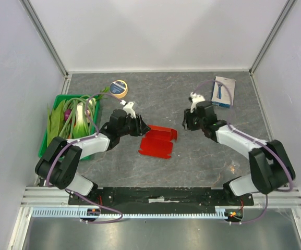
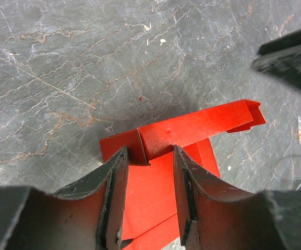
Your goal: Fold the paper box
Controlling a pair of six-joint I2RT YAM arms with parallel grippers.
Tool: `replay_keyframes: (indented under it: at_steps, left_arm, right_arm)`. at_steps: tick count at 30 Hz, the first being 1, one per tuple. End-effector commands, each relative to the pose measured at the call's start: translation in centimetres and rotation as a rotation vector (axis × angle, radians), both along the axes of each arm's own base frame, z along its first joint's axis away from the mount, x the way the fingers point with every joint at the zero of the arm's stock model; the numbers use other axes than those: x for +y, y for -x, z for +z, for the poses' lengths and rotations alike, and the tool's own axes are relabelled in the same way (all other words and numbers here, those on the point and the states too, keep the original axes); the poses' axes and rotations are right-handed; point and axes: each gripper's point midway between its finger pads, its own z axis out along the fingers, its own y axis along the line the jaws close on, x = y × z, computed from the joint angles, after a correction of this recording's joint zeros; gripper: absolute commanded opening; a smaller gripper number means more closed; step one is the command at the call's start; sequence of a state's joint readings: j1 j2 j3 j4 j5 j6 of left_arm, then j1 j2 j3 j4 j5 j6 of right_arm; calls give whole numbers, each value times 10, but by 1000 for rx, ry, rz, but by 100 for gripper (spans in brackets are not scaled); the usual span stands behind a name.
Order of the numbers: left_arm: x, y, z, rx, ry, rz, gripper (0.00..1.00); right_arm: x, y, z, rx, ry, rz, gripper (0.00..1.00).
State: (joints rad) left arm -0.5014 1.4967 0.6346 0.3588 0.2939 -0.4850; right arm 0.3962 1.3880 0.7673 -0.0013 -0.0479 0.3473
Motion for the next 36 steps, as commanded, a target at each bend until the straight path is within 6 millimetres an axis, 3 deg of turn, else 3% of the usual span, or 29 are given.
replay_keyframes:
  at_steps: [1,7,18,21,29,36]
  left_arm:
    - [3,5,0,8,10,11,43]
    - [4,7,-4,12,-1,11,43]
    - [1,8,-5,20,10,-1,40]
    - [1,8,-5,23,13,1,40]
    - [2,9,-4,24,16,10,39]
    - [2,11,-7,33,17,8,39]
  right_arm:
    - [21,13,-32,41,184,165,49]
    - [61,16,-40,-33,288,353,47]
    - [91,34,-37,-97,216,495,42]
    - [94,39,-37,-99,201,514,42]
    - [95,58,-26,-149,72,499,53]
    - [95,46,-17,-269,38,447,52]
